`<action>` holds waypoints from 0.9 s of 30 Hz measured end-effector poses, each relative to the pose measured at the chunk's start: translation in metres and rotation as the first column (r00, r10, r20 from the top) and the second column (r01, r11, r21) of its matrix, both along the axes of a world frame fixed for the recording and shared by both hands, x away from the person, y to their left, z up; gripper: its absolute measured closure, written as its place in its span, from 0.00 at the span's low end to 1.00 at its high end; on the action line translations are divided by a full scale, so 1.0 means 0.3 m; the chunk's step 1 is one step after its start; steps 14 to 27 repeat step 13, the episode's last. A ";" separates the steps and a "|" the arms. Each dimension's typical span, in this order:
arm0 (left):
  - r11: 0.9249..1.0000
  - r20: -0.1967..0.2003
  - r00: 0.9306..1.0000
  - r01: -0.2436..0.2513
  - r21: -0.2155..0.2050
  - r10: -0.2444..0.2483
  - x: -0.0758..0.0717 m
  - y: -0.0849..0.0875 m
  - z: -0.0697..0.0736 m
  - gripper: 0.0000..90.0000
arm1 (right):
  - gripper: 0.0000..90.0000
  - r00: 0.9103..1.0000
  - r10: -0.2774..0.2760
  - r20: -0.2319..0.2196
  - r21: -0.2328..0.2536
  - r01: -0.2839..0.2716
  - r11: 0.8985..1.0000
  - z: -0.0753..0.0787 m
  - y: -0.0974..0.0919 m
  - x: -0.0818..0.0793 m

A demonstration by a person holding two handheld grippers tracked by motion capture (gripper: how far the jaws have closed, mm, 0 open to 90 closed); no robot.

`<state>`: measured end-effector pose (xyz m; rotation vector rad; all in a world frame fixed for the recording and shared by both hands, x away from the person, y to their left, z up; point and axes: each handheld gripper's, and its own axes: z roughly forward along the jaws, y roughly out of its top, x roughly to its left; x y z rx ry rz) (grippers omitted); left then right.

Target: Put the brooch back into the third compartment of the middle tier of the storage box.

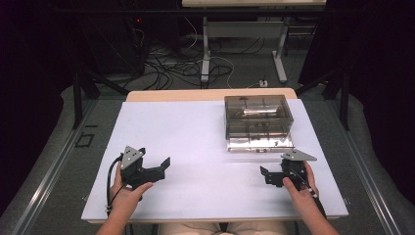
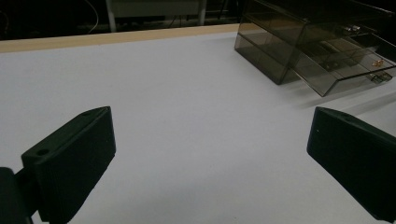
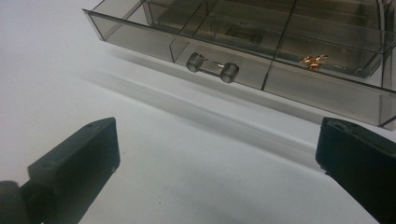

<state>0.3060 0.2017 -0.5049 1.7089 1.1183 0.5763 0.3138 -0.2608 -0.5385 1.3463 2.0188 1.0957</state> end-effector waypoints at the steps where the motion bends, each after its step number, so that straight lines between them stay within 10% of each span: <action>1: 1.000 -0.003 1.000 -0.002 -0.006 0.002 0.000 -0.001 -0.001 0.01 | 0.00 1.000 0.000 0.001 -0.001 0.000 1.000 -0.001 -0.001 0.000; 27: 1.000 -0.005 1.000 0.000 -0.003 0.000 0.001 0.001 0.000 0.01 | 0.00 1.000 -0.005 -0.004 0.002 0.005 1.000 -0.001 -0.007 0.000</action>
